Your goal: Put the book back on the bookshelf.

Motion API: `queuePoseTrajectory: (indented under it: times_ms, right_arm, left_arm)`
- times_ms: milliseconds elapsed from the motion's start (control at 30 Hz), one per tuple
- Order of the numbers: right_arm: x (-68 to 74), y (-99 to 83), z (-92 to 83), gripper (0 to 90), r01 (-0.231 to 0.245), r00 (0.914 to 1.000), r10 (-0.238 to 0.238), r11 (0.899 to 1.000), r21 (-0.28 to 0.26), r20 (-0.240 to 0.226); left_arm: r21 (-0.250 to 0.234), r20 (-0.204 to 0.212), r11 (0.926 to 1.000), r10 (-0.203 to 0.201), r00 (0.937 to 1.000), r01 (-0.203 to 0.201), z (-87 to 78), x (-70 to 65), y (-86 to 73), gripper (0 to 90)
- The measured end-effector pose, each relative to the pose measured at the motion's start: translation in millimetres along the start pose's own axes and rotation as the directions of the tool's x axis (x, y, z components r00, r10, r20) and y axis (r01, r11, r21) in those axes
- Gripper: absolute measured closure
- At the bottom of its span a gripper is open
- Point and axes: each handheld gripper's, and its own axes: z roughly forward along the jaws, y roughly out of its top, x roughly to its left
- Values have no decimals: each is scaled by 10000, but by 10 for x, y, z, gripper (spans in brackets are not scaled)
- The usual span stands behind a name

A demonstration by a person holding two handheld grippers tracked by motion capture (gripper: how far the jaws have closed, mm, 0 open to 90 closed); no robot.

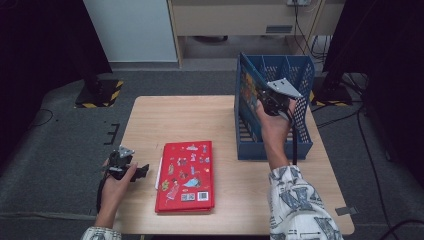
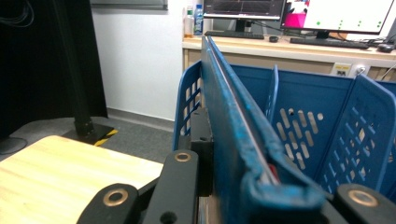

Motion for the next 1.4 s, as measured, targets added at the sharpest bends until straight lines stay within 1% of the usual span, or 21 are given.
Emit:
queuePoseTrajectory:
  times_ms: [133, 200, 333, 433, 533, 667, 700, 767, 867, 933, 1067, 1100, 1133, 1167, 1200, 1267, 1333, 1367, 1400]
  right_arm:
    - [2, 28, 73, 833, 69, 9997, -66, 9999, -139, 237]
    - [0, 25, 87, 833, 58, 9997, -54, 9999, -128, 249]
    - [4, -35, 148, 833, 17, 9990, -16, 10000, -37, 448]
    - [5, -67, 157, 831, -28, 9986, 35, 9999, -117, 533]
    - [17, -93, 146, 827, -56, 9981, 58, 10000, -36, 611]
    - [75, -94, 117, 821, 117, 9978, -119, 9999, 36, 653]
    - [102, -91, 114, 819, 224, 9979, -229, 9997, 96, 606]
    - [111, -90, 112, 817, 229, 9978, -236, 9997, 120, 619]
    - [126, -88, 106, 803, 128, 9985, -139, 9997, 213, 529]
    - [126, -93, 99, 796, 131, 9985, -144, 9996, 251, 522]
    - [100, -132, 74, 762, 66, 9994, -78, 9994, 353, 347]
    - [95, -143, 65, 750, 22, 9995, -34, 9993, 377, 300]
    - [88, -165, 45, 724, -8, 9999, 2, 9990, 446, 145]
    - [88, -165, 45, 724, -8, 9999, 2, 9990, 446, 145]
    - [84, -181, 15, 697, 19, 10000, -21, 9990, 454, 44]
    - [79, -184, 3, 686, -40, 10000, 40, 9989, 464, 1]
    - [62, -196, -24, 655, -78, 9999, 81, 9989, 472, -67]
    - [49, -212, -54, 607, -113, 9998, 119, 9988, 474, -127]
    - [49, -212, -54, 607, -113, 9998, 119, 9988, 474, -127]
  left_arm:
    - [-20, 10, 10000, -6, 10000, 6, -1, 2, -1, 53]
    - [-26, 12, 10000, -2, 10000, 2, -2, 2, -1, 53]
    - [-51, 13, 10000, -22, 10000, 22, -4, 3, -1, 53]
    - [-53, 10, 10000, -18, 10000, 18, -5, 4, 0, 53]
    - [-19, 14, 10000, 2, 10000, -2, -2, 1, 0, 53]
    - [40, 0, 10000, 40, 10000, -40, 5, -8, 0, 53]
    - [60, -2, 10000, 54, 10000, -54, 4, -11, 0, 53]
    - [62, -13, 10000, 57, 10000, -57, 1, -14, -1, 53]
    - [66, -3, 10000, 58, 10000, -58, 2, -18, 0, 53]
    - [77, -9, 10000, 46, 10000, -46, 4, -14, -2, 53]
    - [54, -28, 10000, 2, 10000, -2, 2, -5, -3, 52]
    - [45, -34, 10000, -7, 10000, 7, 1, -3, -3, 53]
    - [44, -41, 10000, -15, 10000, 15, 0, -2, -4, 53]
    - [44, -46, 10000, -23, 10000, 23, 0, -1, -4, 53]
    - [47, -54, 10000, -19, 10000, 19, 0, -1, -4, 52]
    - [53, -58, 10000, -11, 10000, 11, 1, -2, -3, 52]
    - [58, -69, 10000, -7, 10000, 7, 0, -4, -2, 52]
    - [47, -75, 10000, -3, 10000, 3, -1, -4, -3, 52]
    - [44, -73, 10000, -7, 10000, 8, -2, -4, -3, 52]
